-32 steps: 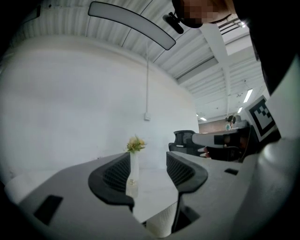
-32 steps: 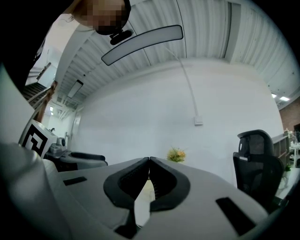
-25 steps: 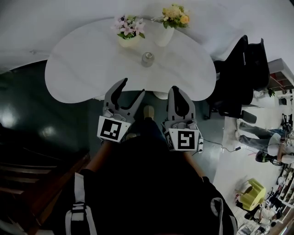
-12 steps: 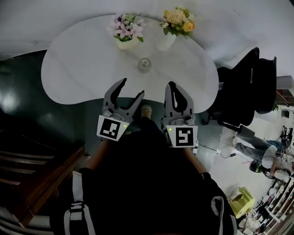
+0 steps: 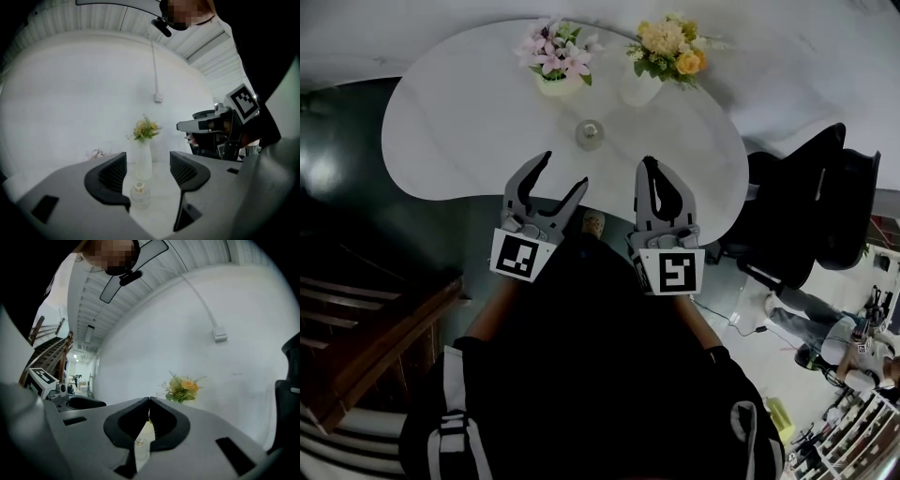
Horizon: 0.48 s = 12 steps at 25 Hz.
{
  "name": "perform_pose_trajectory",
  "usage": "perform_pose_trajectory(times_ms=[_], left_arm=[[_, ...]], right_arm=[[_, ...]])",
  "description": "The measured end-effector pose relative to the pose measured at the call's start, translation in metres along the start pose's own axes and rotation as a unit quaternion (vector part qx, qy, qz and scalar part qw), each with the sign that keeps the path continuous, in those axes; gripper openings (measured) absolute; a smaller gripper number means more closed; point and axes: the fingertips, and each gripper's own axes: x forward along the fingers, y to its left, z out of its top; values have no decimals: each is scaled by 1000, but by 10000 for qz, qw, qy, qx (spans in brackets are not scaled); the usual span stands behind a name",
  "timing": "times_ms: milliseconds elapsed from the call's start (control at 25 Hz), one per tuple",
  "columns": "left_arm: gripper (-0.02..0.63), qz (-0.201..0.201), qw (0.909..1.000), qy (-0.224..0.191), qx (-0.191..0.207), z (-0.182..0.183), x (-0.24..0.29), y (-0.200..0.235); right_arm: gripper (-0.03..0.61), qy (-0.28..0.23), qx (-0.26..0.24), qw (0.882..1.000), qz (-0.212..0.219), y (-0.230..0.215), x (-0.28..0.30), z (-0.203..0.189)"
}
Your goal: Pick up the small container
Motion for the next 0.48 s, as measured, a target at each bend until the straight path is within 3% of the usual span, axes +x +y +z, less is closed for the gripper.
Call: perform_pose_trajectory(times_ms=[480], left_arm=[[281,-289,9994,150,-127,-22,31,4]], right_arm=[[21,394,-12,9991,169,5,18,-34]])
